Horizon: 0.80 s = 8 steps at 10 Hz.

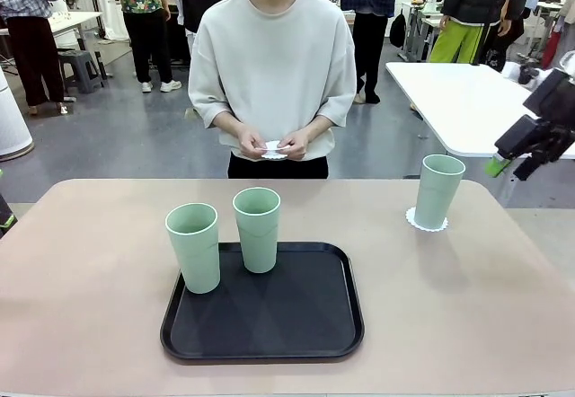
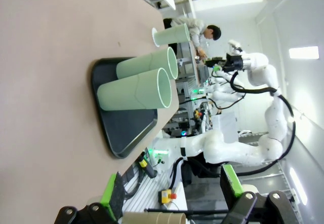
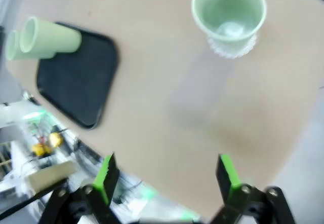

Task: Place coasters on the table and set cups on them.
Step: Take one Reusable plastic cup from the Flat Tray and place it on a coaster set by the human.

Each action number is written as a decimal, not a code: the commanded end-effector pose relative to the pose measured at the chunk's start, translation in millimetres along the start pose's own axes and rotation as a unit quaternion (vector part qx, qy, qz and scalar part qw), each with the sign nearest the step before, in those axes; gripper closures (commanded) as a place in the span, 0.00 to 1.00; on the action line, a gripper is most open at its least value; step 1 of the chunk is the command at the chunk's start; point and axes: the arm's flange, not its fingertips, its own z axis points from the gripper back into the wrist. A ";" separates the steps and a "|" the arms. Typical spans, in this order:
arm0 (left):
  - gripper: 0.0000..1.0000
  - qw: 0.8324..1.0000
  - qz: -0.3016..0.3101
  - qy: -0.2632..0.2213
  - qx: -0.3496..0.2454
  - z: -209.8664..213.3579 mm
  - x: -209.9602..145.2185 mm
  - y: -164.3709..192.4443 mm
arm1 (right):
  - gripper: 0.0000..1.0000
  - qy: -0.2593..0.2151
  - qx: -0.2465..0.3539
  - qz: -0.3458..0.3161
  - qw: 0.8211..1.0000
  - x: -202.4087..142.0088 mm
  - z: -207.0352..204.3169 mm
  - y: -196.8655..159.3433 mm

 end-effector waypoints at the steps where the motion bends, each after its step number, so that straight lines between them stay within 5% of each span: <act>1: 0.00 1.000 -0.005 -0.003 -0.007 0.8 -1.0 -1.0 | 0.00 -0.015 0.115 -0.057 0.992 -15.9 16.5 -23.1; 3: 0.00 1.000 -0.005 -0.003 -0.007 0.8 -1.0 -1.0 | 0.00 -0.096 0.241 -0.077 0.963 -36.6 24.2 -66.4; 5: 0.00 1.000 -0.005 -0.003 -0.007 0.8 -1.0 -1.0 | 0.00 -0.147 0.301 -0.074 0.939 -49.6 9.8 -118.4; 8: 0.00 1.000 -0.005 -0.003 -0.007 0.8 -1.0 -1.0 | 0.00 -0.133 0.360 -0.075 0.920 -74.1 -0.7 -174.1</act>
